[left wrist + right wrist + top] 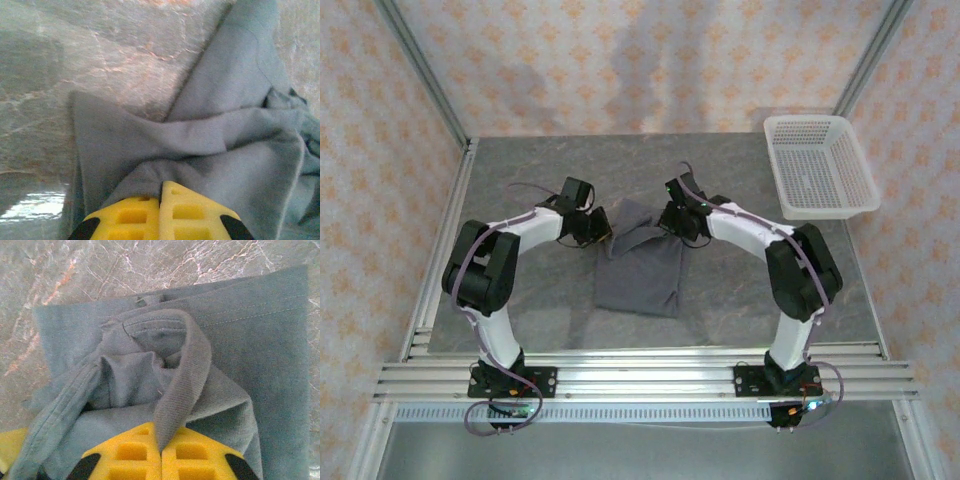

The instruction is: Fold the inside-out t-shirt

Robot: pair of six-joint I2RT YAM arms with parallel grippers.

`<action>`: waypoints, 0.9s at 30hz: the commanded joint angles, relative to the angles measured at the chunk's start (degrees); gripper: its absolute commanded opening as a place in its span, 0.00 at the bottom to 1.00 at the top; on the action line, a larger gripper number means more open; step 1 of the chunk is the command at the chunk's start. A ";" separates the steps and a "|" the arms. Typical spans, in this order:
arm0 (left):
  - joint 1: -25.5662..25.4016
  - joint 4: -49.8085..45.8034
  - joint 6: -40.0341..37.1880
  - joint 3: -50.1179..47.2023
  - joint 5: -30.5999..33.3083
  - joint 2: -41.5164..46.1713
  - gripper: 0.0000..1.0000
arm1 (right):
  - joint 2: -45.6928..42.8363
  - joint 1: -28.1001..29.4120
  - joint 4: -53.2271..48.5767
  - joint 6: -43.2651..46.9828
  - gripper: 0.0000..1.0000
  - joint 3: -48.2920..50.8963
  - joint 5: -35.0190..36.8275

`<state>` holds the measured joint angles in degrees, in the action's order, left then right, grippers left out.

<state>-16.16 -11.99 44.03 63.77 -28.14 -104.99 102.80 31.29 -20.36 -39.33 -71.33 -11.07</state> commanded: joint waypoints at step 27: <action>-4.93 2.93 2.50 27.30 -5.35 -12.71 0.47 | -24.54 -10.65 0.55 -19.41 0.37 25.04 16.57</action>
<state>-21.34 -8.99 47.48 87.61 -32.62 -123.44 85.19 20.43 -18.41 -57.45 -49.89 2.24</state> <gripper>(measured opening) 0.472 0.374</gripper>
